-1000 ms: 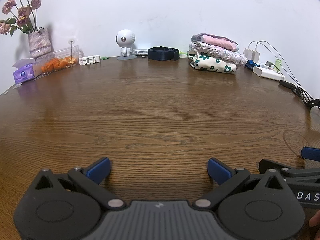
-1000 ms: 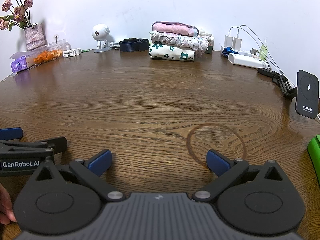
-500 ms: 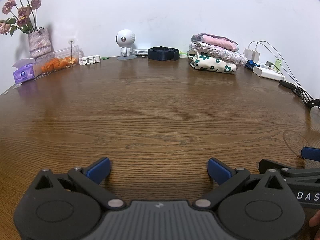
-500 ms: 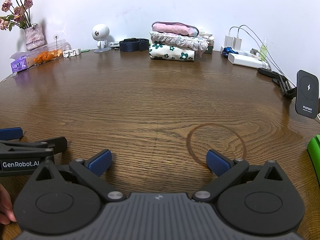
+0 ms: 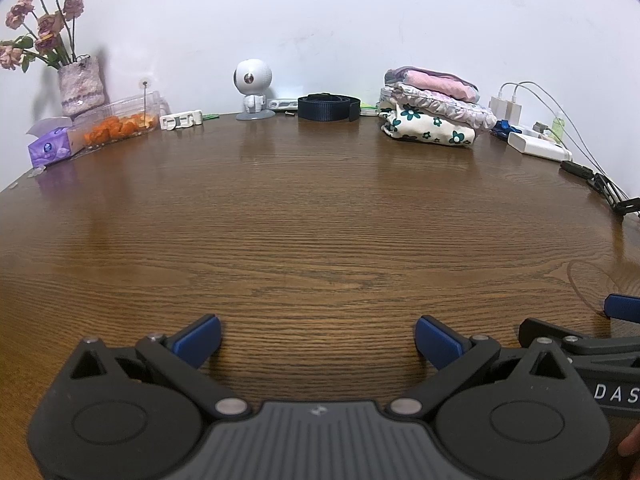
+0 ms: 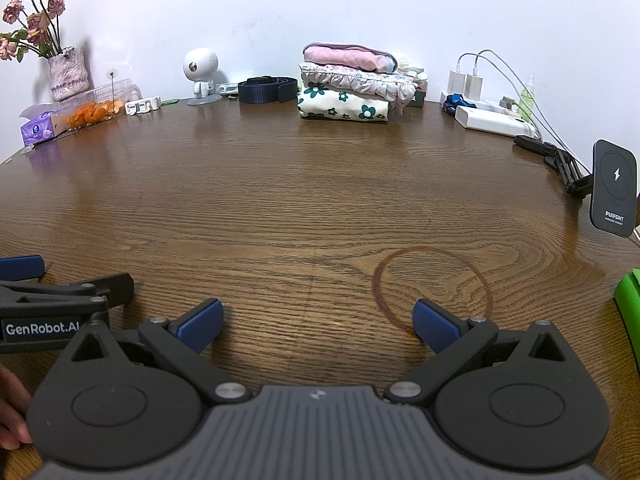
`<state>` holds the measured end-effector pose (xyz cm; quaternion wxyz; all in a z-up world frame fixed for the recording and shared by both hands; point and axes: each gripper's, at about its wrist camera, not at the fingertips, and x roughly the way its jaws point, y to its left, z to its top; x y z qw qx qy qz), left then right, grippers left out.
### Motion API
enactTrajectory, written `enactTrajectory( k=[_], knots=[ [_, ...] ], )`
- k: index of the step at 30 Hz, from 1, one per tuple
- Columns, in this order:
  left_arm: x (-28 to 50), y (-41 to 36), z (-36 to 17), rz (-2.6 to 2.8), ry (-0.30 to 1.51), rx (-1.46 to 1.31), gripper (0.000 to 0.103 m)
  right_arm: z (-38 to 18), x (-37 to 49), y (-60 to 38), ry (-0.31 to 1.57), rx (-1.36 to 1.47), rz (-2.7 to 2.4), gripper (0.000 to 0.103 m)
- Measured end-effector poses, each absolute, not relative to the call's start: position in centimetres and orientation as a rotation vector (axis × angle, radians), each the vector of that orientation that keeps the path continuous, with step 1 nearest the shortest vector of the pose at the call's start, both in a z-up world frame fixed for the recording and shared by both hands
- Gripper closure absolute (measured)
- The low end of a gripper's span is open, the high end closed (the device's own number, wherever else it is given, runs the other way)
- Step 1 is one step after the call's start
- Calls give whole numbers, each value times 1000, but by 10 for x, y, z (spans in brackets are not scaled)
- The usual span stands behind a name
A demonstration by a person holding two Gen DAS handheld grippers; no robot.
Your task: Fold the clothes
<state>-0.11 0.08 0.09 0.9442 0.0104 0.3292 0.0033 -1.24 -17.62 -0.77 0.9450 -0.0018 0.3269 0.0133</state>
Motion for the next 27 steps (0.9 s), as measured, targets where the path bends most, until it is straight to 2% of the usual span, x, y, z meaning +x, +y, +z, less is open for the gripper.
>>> enactTrajectory(
  k=[27],
  knots=[
    [-2,1,0,18,669,17,0,-9,-12,-176,667,-5,21,1]
  ],
)
